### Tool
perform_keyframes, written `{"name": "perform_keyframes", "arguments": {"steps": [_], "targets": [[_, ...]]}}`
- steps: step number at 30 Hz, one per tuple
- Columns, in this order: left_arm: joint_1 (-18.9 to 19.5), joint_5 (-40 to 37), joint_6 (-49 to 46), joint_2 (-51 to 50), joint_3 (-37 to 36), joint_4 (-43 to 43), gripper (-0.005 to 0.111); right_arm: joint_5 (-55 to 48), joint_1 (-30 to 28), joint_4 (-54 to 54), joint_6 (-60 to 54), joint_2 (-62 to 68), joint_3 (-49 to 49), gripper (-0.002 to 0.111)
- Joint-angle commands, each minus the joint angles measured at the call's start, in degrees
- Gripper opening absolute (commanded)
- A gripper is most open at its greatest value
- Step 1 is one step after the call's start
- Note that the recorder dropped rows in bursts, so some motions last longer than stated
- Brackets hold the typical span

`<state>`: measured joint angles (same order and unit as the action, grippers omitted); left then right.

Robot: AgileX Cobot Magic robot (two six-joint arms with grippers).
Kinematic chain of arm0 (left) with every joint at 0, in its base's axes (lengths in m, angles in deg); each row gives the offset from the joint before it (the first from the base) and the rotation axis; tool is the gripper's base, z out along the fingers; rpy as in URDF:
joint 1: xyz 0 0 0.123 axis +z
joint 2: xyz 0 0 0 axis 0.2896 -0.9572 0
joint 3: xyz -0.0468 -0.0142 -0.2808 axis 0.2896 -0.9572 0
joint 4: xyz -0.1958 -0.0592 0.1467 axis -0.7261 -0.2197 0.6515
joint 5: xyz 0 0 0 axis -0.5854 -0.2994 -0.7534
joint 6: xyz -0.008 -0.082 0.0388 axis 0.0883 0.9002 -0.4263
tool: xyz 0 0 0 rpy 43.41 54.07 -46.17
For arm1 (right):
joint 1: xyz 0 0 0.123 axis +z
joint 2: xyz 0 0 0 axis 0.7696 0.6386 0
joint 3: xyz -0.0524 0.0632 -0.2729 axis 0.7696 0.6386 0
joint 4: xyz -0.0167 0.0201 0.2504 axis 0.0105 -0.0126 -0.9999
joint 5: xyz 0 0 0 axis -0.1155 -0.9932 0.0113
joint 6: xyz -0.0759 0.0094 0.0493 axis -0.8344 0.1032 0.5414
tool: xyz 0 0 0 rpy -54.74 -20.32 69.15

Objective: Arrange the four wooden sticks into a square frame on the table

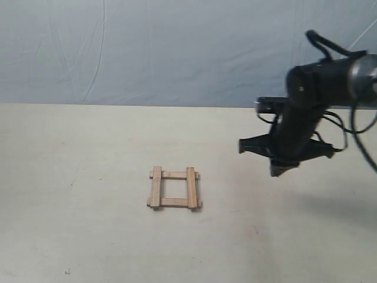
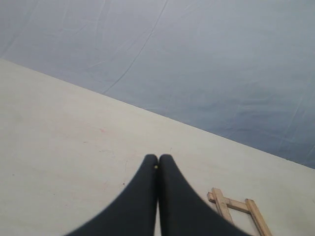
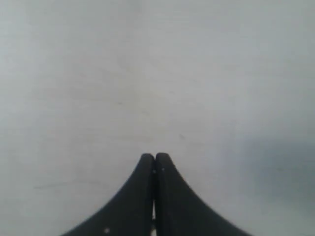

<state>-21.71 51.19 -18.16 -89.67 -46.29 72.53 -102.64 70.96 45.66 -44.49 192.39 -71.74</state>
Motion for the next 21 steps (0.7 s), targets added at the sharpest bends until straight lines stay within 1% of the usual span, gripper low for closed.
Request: {"name": "perform_keyframes", "arguments": {"steps": [1,2,3,4,5,6,7,8,14,17,21], "targets": [[-0.4,0.5,-0.2,0.4,-0.1,-0.1,0.000,15.8,-6.8,1.9,-2.4,-15.7,19.5,-0.001],[-0.4,0.5,-0.2,0.4,-0.1,-0.1,0.000,23.1,-7.4,4.7,-2.4,-21.2,26.2,-0.001],[-0.4,0.4,-0.2,0.4,-0.1,-0.1,0.000,26.4,-7.5,6.7,-2.4,-24.4,29.7,-0.001],[-0.4,0.3,-0.2,0.4,-0.1,-0.1,0.000,31.9,-7.5,10.6,-2.4,-30.3,35.9,-0.001],[-0.4,0.3,-0.2,0.4,-0.1,-0.1,0.000,34.1,-7.8,10.9,-2.4,-33.8,39.2,-0.001],[-0.4,0.3,-0.2,0.4,-0.1,-0.1,0.000,36.1,-10.2,10.2,-2.4,-40.6,45.0,-0.001],[-0.4,0.3,-0.2,0.4,-0.1,-0.1,0.000,36.5,-11.6,10.2,-2.3,-44.5,47.7,-0.001],[-0.4,0.3,-0.2,0.4,-0.1,-0.1,0.000,35.9,-14.9,10.2,-1.7,-52.7,51.4,-0.001],[-0.4,0.7,-0.2,0.4,-0.1,-0.1,0.000,33.8,-24.7,11.7,-1.7,-78.1,60.0,-0.001],[-0.4,1.9,-0.3,0.4,-0.1,2.2,0.000,33.7,-27.3,11.4,-1.7,-88.7,63.8,-0.001],[-0.4,3.2,-0.3,0.4,-0.1,6.7,0.000,36.5,-27.4,11.3,-1.7,-97.1,70.3,-0.001]]}}
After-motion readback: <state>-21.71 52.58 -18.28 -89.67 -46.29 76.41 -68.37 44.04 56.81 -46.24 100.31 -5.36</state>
